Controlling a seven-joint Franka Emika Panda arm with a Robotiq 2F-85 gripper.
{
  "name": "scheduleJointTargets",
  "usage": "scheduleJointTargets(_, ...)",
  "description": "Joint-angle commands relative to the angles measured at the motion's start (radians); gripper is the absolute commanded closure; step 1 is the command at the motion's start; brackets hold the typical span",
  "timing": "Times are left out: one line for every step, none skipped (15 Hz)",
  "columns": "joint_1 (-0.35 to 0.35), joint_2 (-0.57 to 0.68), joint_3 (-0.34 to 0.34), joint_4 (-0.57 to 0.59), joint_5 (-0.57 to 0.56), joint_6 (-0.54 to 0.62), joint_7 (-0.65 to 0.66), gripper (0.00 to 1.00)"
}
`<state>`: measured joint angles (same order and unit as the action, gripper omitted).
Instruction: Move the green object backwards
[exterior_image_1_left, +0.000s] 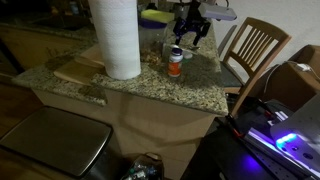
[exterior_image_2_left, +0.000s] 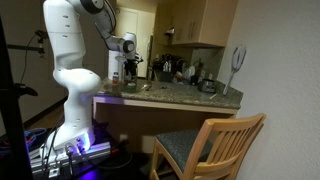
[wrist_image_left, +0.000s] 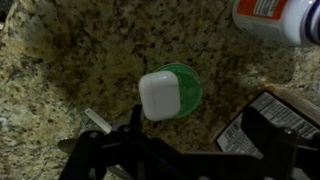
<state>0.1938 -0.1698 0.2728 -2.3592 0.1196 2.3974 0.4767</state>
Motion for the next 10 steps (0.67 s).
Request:
scheduleJointTargets(0.002,0.006,-0.003,0.002,-0.001,-0.002,-0.001,0.0)
scheduleJointTargets(0.002,0.006,-0.003,0.003,-0.001,-0.002,0.0,0.0)
scheduleJointTargets(-0.003,0.012,0.001,-0.001,-0.023,-0.007,0.017,0.0)
scheduleJointTargets(-0.006,0.017,0.002,-0.007,-0.034,-0.004,0.026,0.0)
scheduleJointTargets(-0.01,0.021,0.004,-0.011,-0.054,-0.002,0.037,0.0)
scheduleJointTargets(-0.013,0.029,0.004,-0.013,-0.072,0.003,0.05,0.0)
scheduleJointTargets(-0.014,0.042,0.004,-0.013,-0.089,0.011,0.067,0.0)
scheduleJointTargets(-0.016,0.056,0.005,-0.012,-0.112,0.018,0.088,0.0)
scheduleJointTargets(-0.011,0.071,0.003,-0.009,-0.107,0.02,0.094,0.0)
scheduleJointTargets(0.0,0.04,-0.003,-0.006,-0.085,-0.003,0.071,0.0)
